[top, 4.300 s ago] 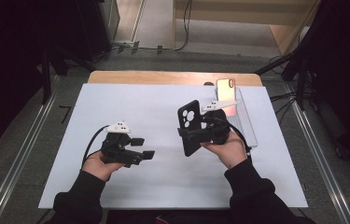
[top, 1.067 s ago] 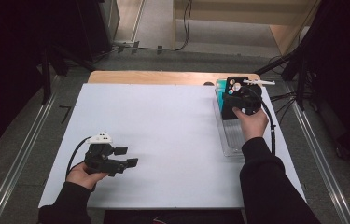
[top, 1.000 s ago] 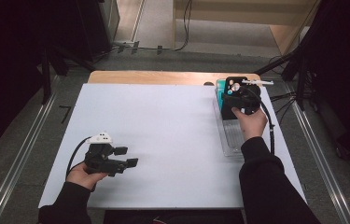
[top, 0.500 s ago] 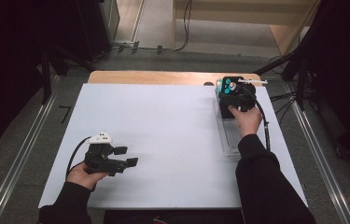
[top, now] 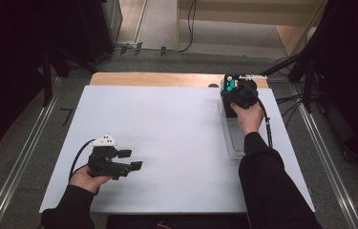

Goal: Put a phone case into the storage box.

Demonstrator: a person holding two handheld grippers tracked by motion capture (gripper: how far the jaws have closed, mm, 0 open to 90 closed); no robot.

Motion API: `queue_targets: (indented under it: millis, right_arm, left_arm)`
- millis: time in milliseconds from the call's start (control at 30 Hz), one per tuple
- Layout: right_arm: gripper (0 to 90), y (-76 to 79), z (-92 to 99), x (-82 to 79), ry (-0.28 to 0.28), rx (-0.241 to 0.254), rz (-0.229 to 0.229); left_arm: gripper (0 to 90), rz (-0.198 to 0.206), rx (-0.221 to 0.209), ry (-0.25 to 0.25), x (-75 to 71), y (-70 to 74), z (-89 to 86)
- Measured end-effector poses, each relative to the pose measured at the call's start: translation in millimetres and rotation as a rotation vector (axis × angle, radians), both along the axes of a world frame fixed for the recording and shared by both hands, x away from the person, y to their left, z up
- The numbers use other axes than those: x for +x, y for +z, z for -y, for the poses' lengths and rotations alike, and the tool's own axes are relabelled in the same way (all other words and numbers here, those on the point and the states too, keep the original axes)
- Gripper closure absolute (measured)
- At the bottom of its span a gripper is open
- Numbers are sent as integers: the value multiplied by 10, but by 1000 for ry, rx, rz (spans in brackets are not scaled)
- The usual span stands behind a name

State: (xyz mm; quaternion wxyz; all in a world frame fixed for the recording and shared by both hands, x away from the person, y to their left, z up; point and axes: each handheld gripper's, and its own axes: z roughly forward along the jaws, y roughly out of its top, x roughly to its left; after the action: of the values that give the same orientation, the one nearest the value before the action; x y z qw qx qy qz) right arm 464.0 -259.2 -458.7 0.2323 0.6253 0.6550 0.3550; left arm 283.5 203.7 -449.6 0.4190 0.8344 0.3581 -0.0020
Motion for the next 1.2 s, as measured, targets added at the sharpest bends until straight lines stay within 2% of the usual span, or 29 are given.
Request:
queue_targets:
  millis: [200, 367, 433, 567, 667, 733, 833, 967, 1100, 1200]
  right_arm:
    - [112, -30, 12, 48, -10, 21, -39]
    - [79, -49, 29, 60, 9, 25, -37]
    - [0, -44, 33, 61, 18, 23, -28]
    - [0, -3, 32, 35, 36, 52, -22]
    - [0, 49, 33, 6, 35, 45, -21]
    - [0, 112, 18, -28, 31, 9, -37]
    - [0, 191, -4, -87, 49, 16, -59]
    - [0, 296, -62, -180, 84, 36, -65]
    - [0, 372, -163, -264, 143, 51, -92]
    - [0, 415, -229, -326, 186, 78, -93]
  left_arm:
    - [288, -1, -1, -2, 0, -2, -4]
    - [288, 0, -1, -2, 1, -1, -4]
    - [287, -1, 0, -2, 0, 0, -2]
    - [288, 1, -4, 0, 3, -4, -5]
    - [287, 0, -3, 2, 4, -3, -7]
    - [288, 0, -3, 1, 5, -4, -7]
    - [287, -1, -1, 3, 6, -4, -9]
    - [288, -4, -1, 3, 7, -1, -18]
    - [288, -8, 0, 6, 11, -4, -17]
    - [287, -10, -2, 6, 13, -5, -18]
